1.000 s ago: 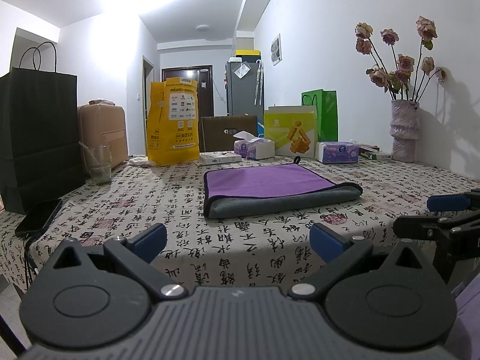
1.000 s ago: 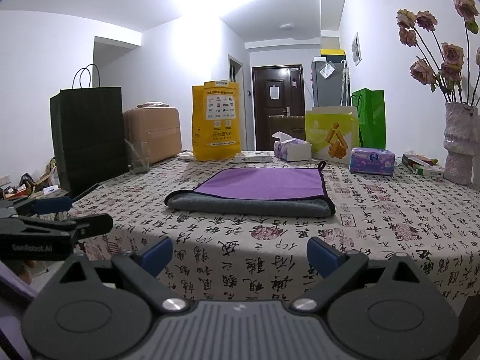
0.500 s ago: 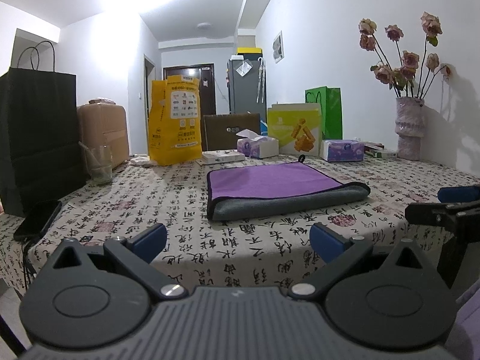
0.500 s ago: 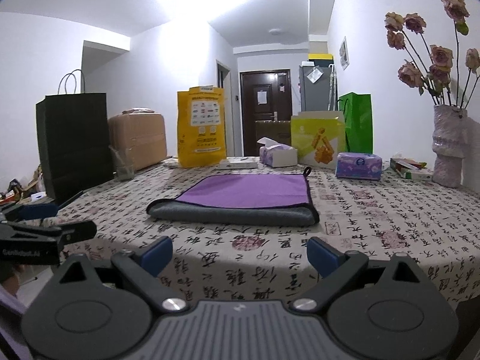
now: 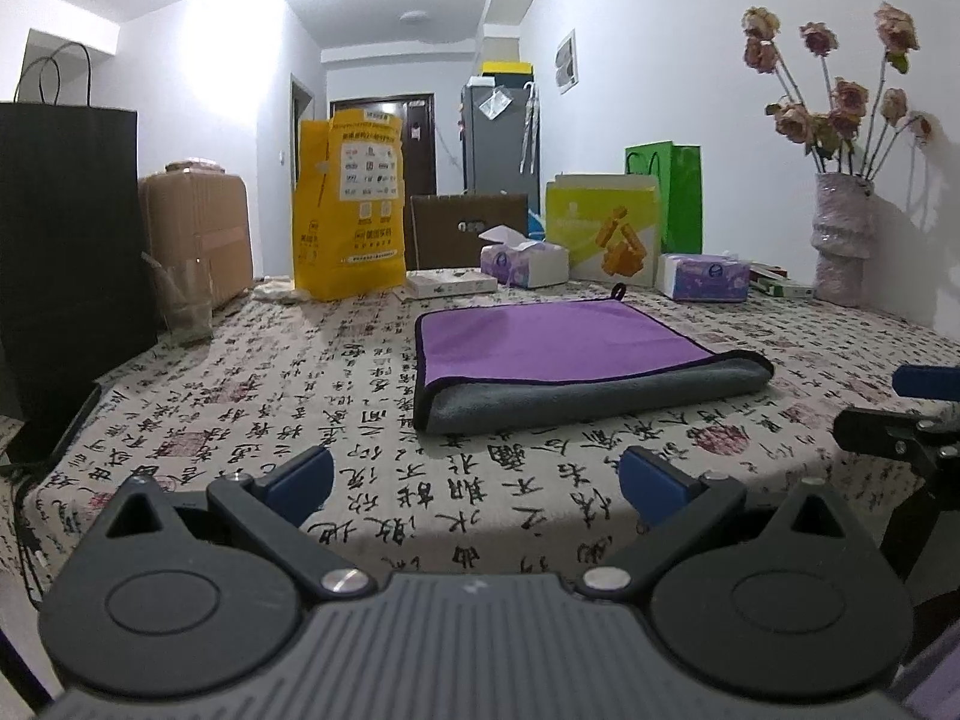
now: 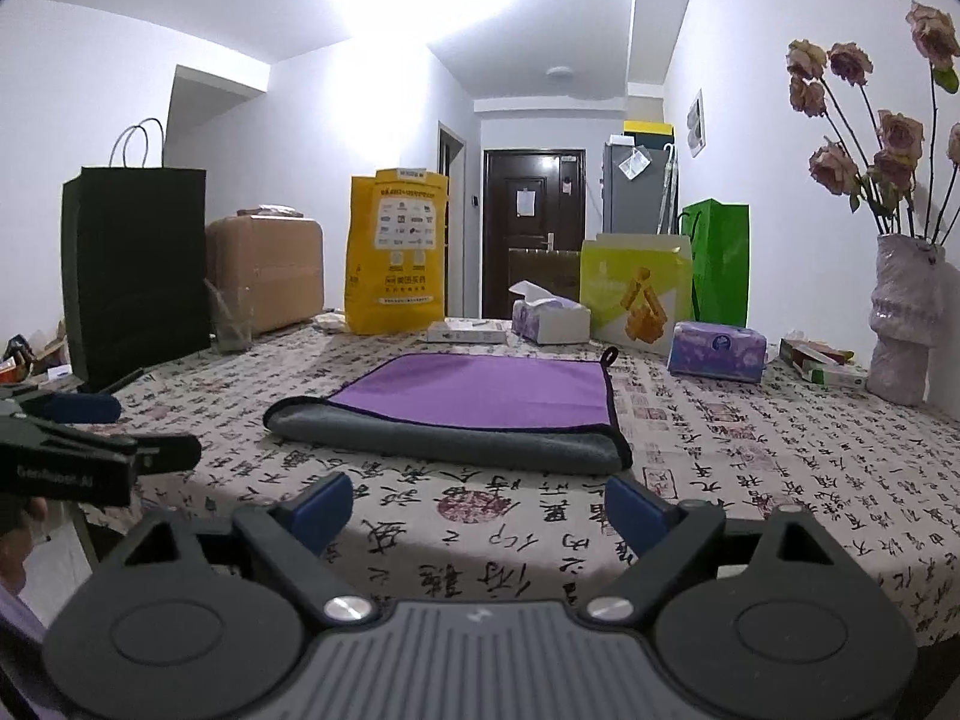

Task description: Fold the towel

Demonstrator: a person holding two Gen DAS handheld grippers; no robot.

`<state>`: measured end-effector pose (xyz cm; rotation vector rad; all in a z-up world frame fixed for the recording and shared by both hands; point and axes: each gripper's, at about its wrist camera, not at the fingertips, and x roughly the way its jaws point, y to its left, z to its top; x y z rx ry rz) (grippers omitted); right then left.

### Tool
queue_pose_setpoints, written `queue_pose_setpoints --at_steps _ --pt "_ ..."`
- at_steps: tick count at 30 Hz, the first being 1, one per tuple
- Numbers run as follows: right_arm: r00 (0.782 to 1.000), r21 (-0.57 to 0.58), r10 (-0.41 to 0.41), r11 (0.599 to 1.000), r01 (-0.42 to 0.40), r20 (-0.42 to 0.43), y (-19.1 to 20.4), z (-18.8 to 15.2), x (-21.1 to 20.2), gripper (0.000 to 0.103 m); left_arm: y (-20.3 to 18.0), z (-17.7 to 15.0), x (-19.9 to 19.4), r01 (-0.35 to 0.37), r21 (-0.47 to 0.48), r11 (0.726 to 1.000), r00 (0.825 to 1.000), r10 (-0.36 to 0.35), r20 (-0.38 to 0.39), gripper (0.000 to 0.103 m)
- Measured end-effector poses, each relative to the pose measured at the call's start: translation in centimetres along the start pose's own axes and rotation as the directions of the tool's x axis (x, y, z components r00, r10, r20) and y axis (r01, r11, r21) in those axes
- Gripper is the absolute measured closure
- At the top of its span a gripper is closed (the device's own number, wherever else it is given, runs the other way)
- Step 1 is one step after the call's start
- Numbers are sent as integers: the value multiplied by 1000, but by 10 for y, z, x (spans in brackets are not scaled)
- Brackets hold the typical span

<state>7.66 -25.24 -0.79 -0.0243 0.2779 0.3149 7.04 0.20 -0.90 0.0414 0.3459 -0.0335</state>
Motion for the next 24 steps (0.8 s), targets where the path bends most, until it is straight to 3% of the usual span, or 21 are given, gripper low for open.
queue_pose_setpoints --at_steps 8,12,14,24 --pt "999 17 -12 1000 12 -35 -26 9 33 24 3 15 45 8 -17 1000 999 -9 -37 2" --pt "997 25 -8 1000 9 -73 -44 12 54 27 6 21 75 9 -18 1000 997 -11 -81 20" --pt "995 32 2 999 2 -103 -53 12 67 37 10 23 90 10 -25 1000 995 -13 -103 26" --pt "988 41 58 998 -53 -143 -86 34 132 50 34 44 143 3 -72 997 987 -14 -158 26"
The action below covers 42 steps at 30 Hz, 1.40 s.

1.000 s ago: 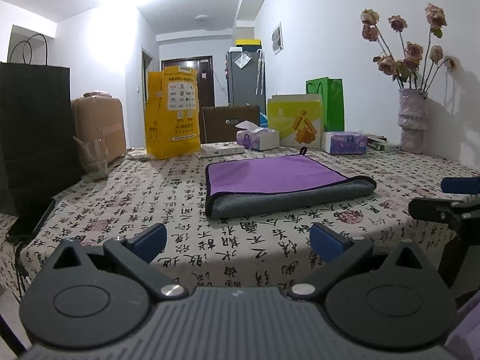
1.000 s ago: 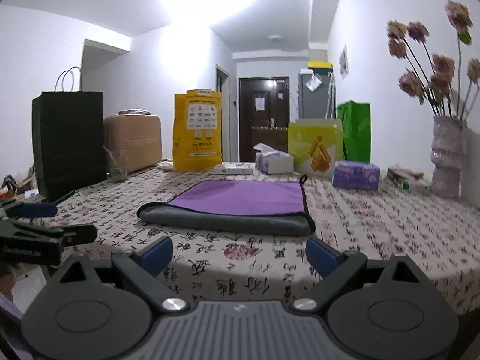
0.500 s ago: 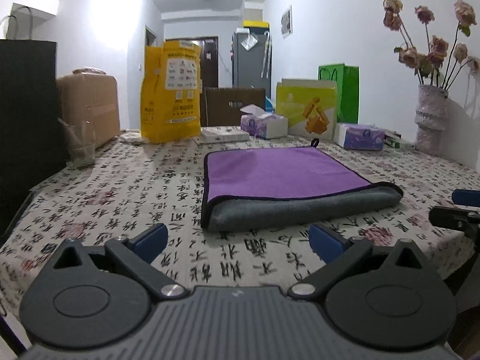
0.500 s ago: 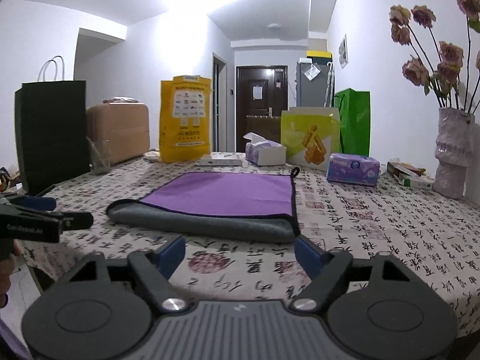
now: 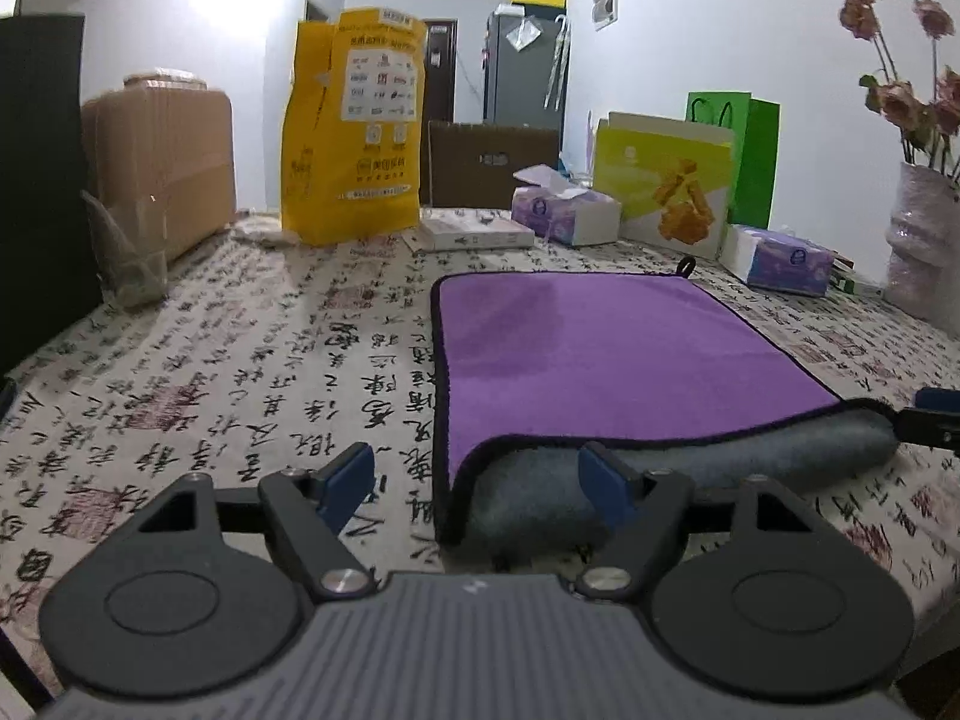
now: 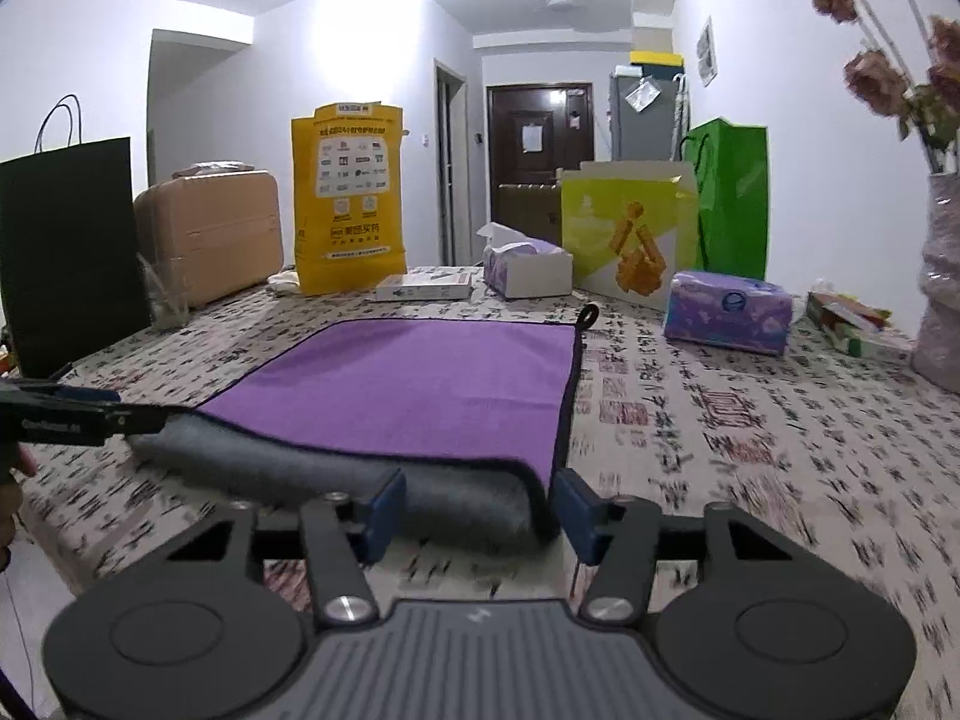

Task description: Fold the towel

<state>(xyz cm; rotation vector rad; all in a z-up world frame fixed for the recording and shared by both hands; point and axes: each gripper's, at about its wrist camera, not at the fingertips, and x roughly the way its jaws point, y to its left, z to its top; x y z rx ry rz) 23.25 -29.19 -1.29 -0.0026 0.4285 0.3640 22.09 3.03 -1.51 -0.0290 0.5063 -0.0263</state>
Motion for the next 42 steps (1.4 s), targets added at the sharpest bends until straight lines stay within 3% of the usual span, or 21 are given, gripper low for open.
queue_pose_setpoints --at_steps 3,5,7,9,14,18,24,28,30,32,42 --pt "998 32 44 999 -43 -35 -13 9 20 54 0 3 8 38 15 999 999 -38 -16 29" --pt "996 48 71 996 -68 -52 -19 11 29 57 0 3 13 59 4 998 997 -59 -42 49" --pt "994 60 88 995 -83 -72 -25 12 37 58 2 2 16 67 -8 998 996 -67 -60 58" --pt "991 72 102 993 -96 -91 -27 10 41 67 2 0 18 81 -4 997 994 -81 -70 65" --pt "986 89 115 991 -105 -119 -31 6 47 88 -1 -5 17 93 36 995 993 -90 -76 67" --pt "984 84 120 990 -109 -130 -33 3 48 88 -2 -7 19 101 64 993 992 -96 -77 63" --pt "983 -16 94 995 -98 -155 -23 6 50 89 -4 -5 20 101 73 992 991 -94 -91 64" --pt "985 -12 102 994 -105 -143 -25 4 49 89 -7 -6 18 128 89 988 989 -121 -83 87" --pt "986 -29 90 995 -95 -143 -22 5 49 89 -11 -5 17 120 115 986 990 -112 -81 94" --pt "983 -32 96 994 -102 -157 -21 8 50 100 -13 -3 16 120 140 983 991 -109 -82 97" --pt "994 -72 38 996 -46 -105 -16 33 50 100 -4 23 14 75 145 987 997 -77 5 98"
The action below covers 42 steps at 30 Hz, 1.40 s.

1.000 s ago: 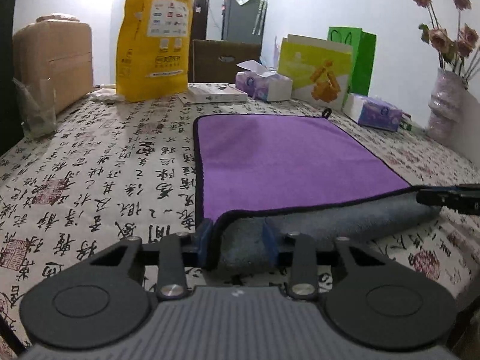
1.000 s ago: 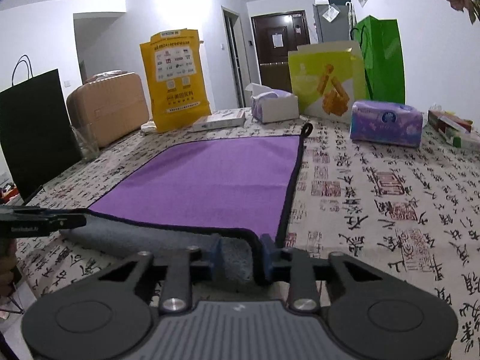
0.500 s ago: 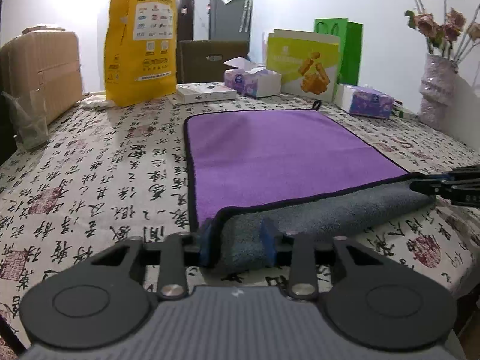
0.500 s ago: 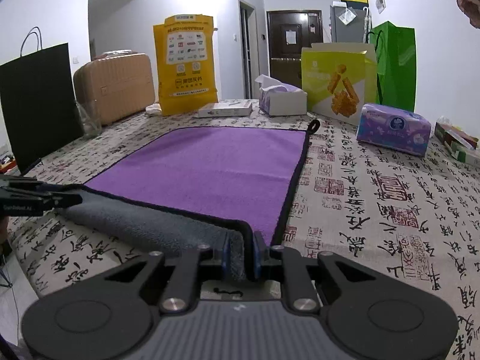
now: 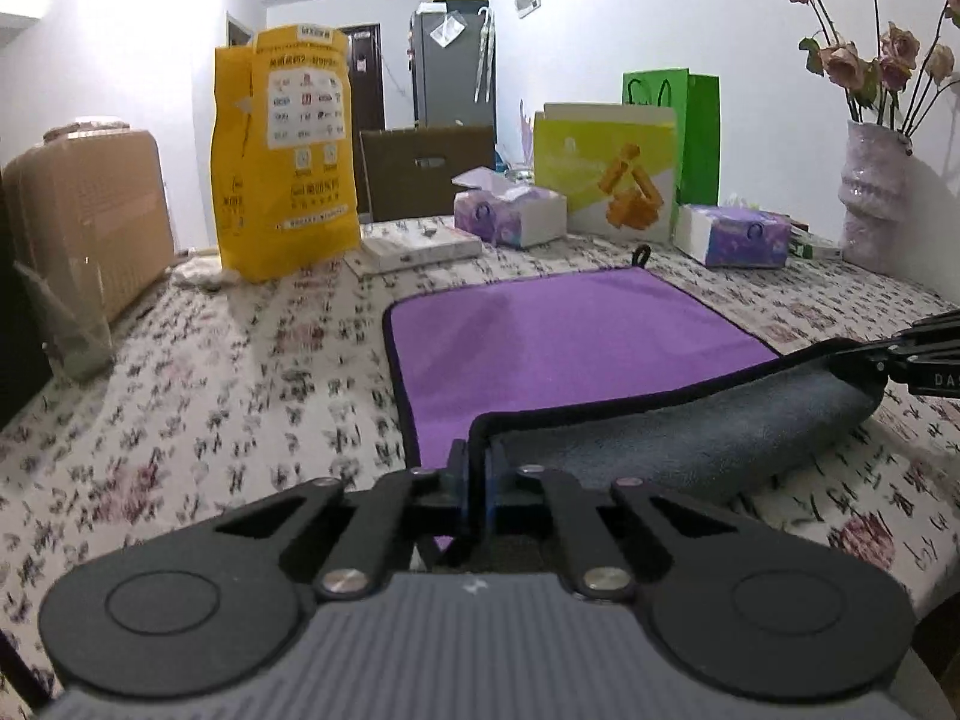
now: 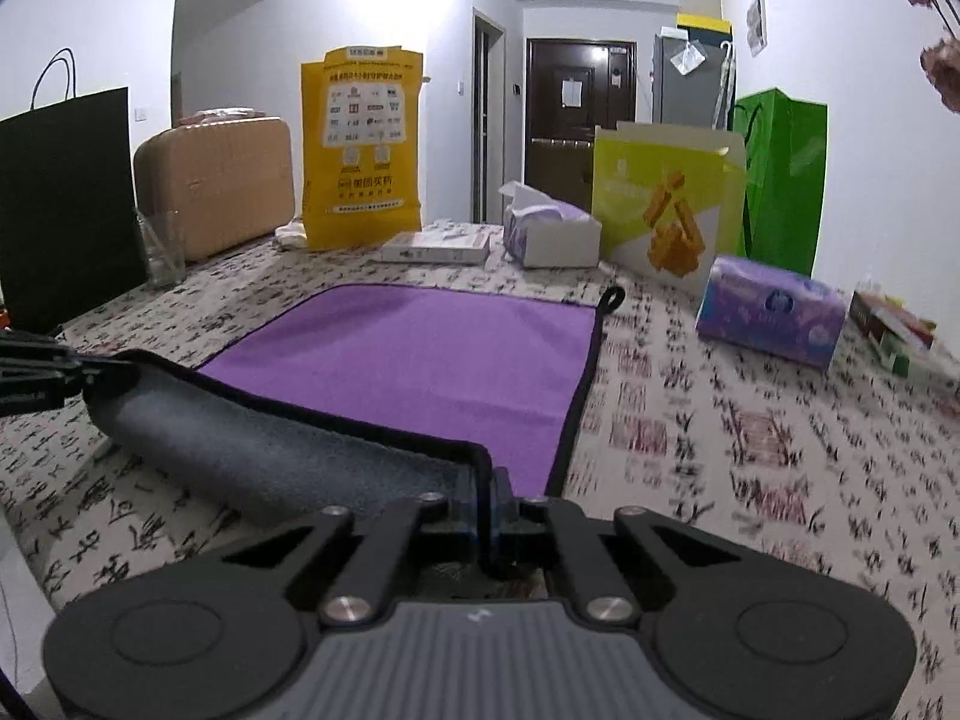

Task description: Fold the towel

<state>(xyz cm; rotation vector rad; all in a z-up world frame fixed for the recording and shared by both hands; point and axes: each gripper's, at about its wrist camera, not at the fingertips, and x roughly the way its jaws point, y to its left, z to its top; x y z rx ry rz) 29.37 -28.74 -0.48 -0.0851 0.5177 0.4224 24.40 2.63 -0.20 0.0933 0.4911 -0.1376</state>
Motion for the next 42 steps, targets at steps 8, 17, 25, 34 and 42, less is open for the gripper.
queue_pose_setpoints --at_steps 8,17,25,34,42 --pt "998 -49 -24 998 26 54 -3 27 11 100 7 27 17 -23 14 1000 999 22 35 98" --pt "998 -76 -22 997 27 65 -17 66 41 100 27 70 55 0 -7 1000 1000 0 10 98" --pt "998 -83 -16 996 21 53 -39 105 89 100 48 109 111 9 -25 1000 1000 -10 -21 98" --pt "1000 -51 10 999 -11 -10 -70 137 159 100 54 130 184 -17 40 999 997 20 -76 98" --pt "996 -3 9 1000 -9 -87 -91 134 217 98 72 123 242 9 -25 1000 987 -12 -161 96"
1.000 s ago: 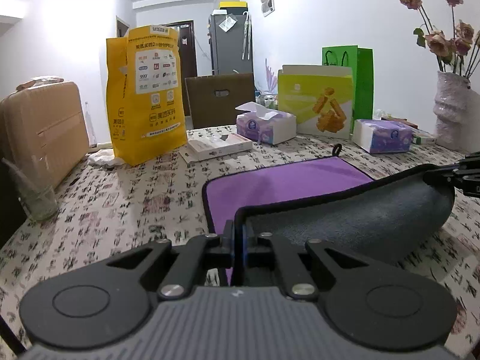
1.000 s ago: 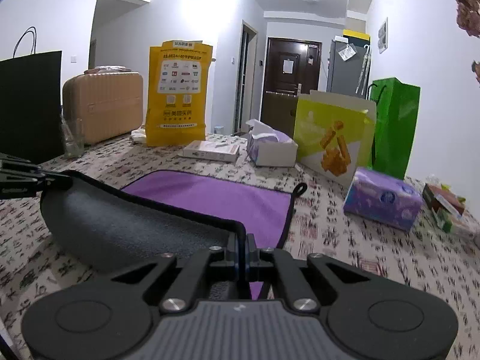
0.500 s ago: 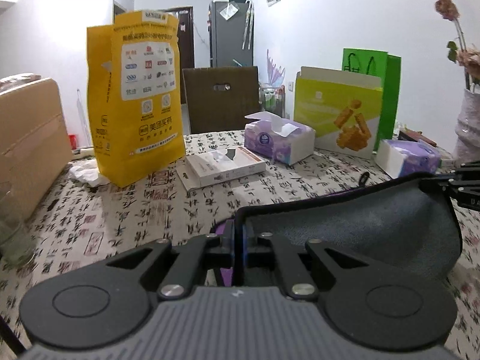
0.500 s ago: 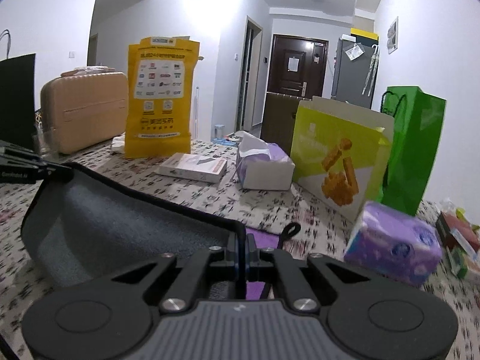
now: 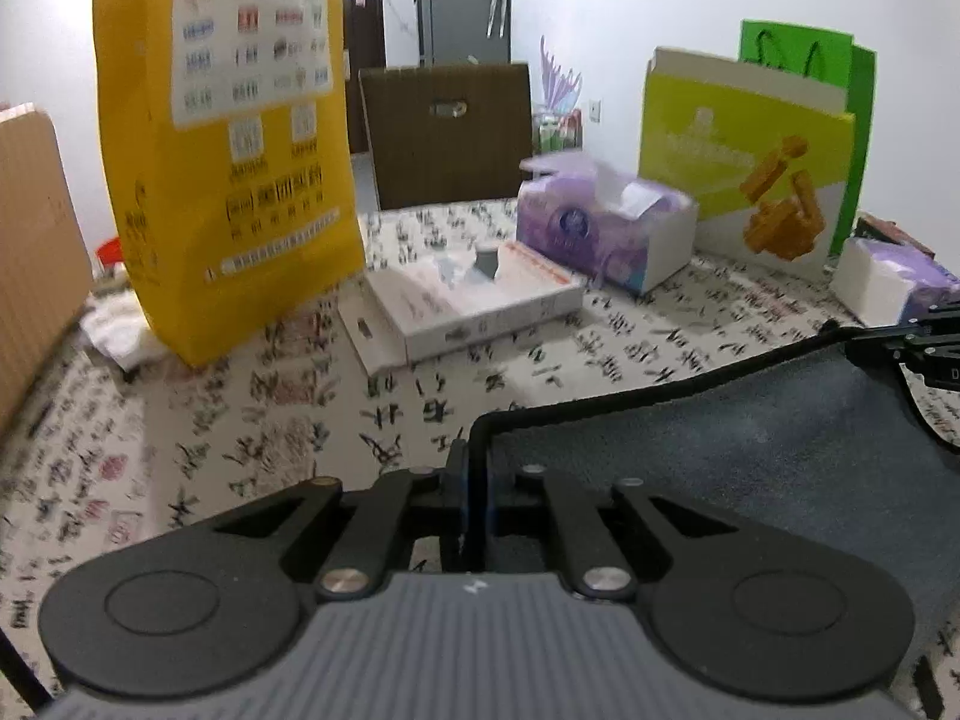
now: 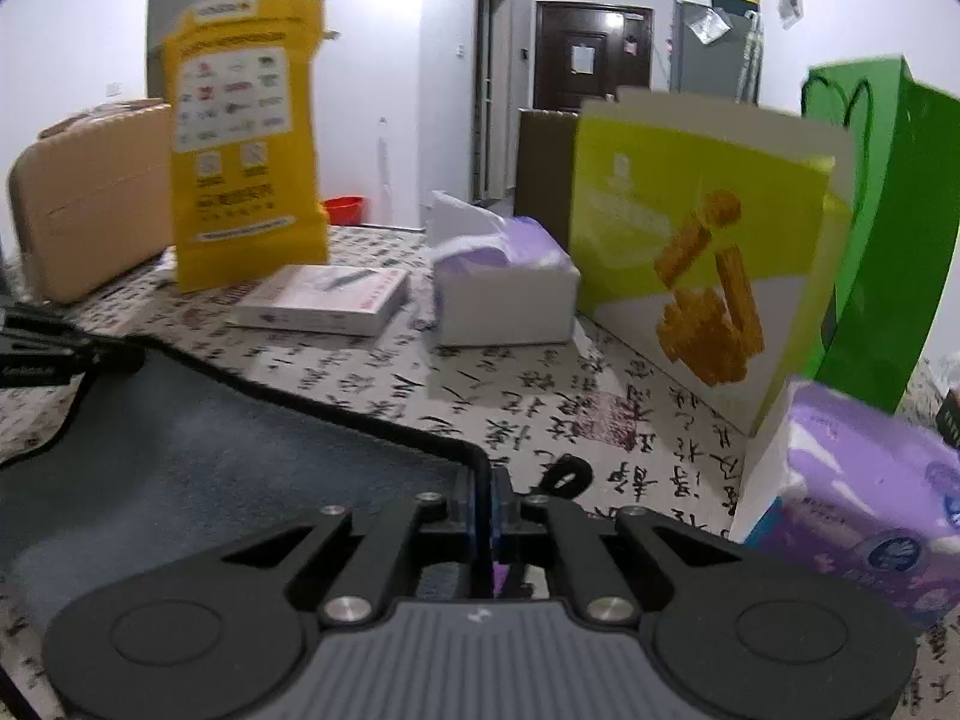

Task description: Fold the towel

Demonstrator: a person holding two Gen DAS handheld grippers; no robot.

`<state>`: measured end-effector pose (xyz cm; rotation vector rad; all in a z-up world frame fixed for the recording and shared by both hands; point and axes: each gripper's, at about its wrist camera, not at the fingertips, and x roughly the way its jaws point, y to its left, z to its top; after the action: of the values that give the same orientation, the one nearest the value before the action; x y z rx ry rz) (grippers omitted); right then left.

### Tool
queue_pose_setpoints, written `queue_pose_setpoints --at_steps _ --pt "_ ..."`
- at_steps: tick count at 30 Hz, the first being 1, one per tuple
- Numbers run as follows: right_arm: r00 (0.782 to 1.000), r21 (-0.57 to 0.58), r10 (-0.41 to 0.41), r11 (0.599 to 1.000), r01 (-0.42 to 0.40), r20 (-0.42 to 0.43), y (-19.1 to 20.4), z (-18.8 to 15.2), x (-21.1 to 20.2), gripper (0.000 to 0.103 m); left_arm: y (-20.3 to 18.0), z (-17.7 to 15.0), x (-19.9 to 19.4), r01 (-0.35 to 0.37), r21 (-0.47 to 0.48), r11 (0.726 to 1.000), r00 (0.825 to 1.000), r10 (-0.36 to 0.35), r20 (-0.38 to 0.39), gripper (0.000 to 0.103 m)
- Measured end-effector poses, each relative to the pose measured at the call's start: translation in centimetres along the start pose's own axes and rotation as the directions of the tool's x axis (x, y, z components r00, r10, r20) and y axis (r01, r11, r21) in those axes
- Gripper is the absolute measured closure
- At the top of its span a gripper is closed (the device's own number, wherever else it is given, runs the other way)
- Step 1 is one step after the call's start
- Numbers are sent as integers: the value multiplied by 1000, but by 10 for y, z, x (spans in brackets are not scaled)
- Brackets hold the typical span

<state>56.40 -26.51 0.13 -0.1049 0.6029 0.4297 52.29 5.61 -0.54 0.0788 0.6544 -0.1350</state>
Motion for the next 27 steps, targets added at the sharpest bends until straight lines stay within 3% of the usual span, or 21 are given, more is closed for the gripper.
queue_pose_setpoints --at_steps 3,4,5,7,10,14,19,24,27 --pt "1000 43 -24 999 25 -18 -7 -8 14 89 10 -8 15 -9 -42 999 1000 7 -26 89" --pt "999 63 -28 998 30 -33 -9 -11 18 81 14 -12 16 -7 -61 998 1000 6 -16 78" --pt "999 75 -32 997 35 -35 -11 -14 20 74 17 -13 16 -18 -75 997 1000 17 -8 59" --pt "999 89 -47 995 49 -21 -14 -17 21 65 24 -14 19 -55 -105 993 998 54 -20 40" --pt "997 105 -66 992 69 -29 -19 -17 23 54 32 -12 22 -63 -143 988 997 58 -44 27" --pt "996 104 -77 991 81 -39 -21 -15 25 45 33 -10 26 -125 -165 978 991 113 -77 5" --pt "994 104 -80 991 88 -75 -22 -8 23 41 34 -3 25 -149 -164 975 984 130 -122 2" --pt "994 104 -77 991 85 -73 -19 3 3 37 30 6 4 -114 -180 977 982 83 -171 0" --pt "995 116 -81 989 88 -60 -17 9 -14 21 25 9 -13 -143 -173 975 978 112 -179 0"
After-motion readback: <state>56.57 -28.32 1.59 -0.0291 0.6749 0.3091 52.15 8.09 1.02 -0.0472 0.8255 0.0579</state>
